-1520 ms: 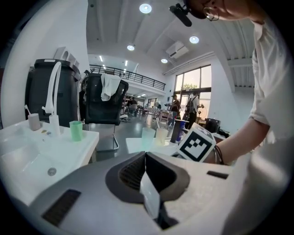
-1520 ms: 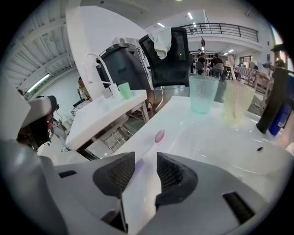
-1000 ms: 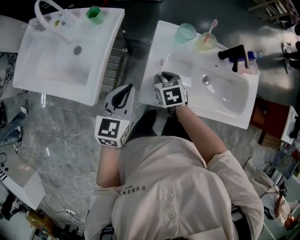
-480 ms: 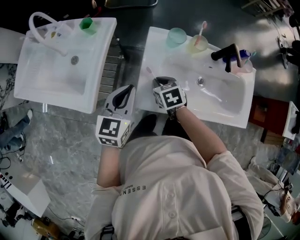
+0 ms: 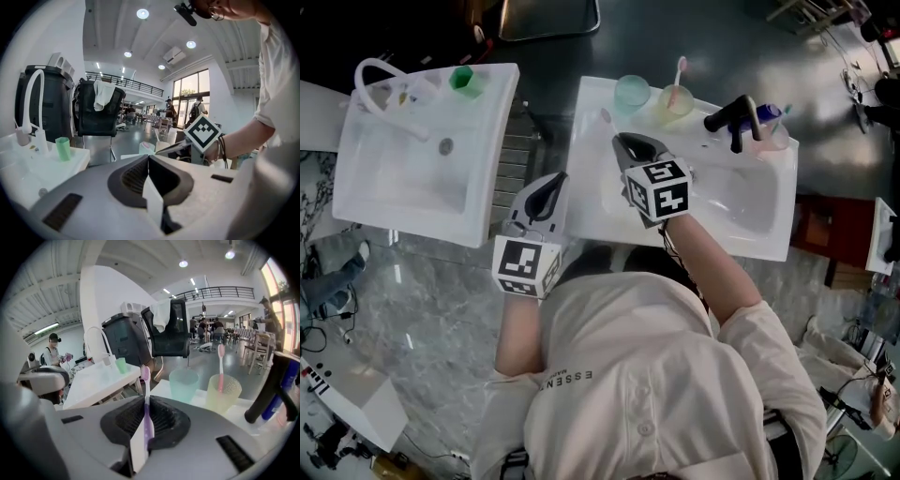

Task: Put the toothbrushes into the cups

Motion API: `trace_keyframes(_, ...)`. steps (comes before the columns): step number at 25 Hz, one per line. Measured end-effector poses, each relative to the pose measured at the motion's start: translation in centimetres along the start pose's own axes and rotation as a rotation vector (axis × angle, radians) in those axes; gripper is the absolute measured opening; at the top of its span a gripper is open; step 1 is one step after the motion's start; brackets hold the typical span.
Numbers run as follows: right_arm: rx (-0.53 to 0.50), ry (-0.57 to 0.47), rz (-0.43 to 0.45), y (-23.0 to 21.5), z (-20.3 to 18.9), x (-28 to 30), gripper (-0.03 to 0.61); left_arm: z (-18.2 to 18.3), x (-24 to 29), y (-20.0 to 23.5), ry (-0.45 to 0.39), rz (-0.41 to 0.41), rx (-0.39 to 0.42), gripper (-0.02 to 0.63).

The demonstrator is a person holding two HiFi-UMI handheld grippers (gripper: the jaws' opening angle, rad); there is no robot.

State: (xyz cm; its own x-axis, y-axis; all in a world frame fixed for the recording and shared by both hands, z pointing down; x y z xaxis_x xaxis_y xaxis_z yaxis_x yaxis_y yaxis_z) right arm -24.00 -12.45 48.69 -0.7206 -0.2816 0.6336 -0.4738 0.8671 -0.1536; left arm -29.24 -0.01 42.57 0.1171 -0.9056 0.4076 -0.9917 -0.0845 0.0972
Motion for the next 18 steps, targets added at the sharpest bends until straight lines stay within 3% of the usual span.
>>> trace_keyframes(8,-0.069,-0.272,0.022,-2.2,7.7,-2.3,0.046,2.5,1.4,-0.2,-0.035,0.002,0.030,0.002)
trace_keyframes(14,-0.096,-0.431,0.027,-4.0,11.3,-2.9,0.046,4.5,2.3,-0.2,-0.101,-0.008,0.033,0.002)
trace_keyframes(18,-0.077,-0.507,0.017,-5.6,12.7,-2.9,0.046,4.4,2.7,-0.2,-0.099,-0.009,0.026,0.002)
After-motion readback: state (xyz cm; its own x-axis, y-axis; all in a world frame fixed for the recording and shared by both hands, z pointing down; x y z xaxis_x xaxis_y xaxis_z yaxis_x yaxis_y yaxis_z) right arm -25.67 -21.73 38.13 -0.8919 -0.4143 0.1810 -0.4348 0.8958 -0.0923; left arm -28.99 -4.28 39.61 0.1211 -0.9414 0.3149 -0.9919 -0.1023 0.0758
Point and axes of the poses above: the fingertips, and each gripper's own axes: x forward along the fingers, y to its left, z out of its top, the point moved 1 cm from there along -x, backward along the fingers, and after that the axes turned 5 degrees about y, right-handed, at the moved point
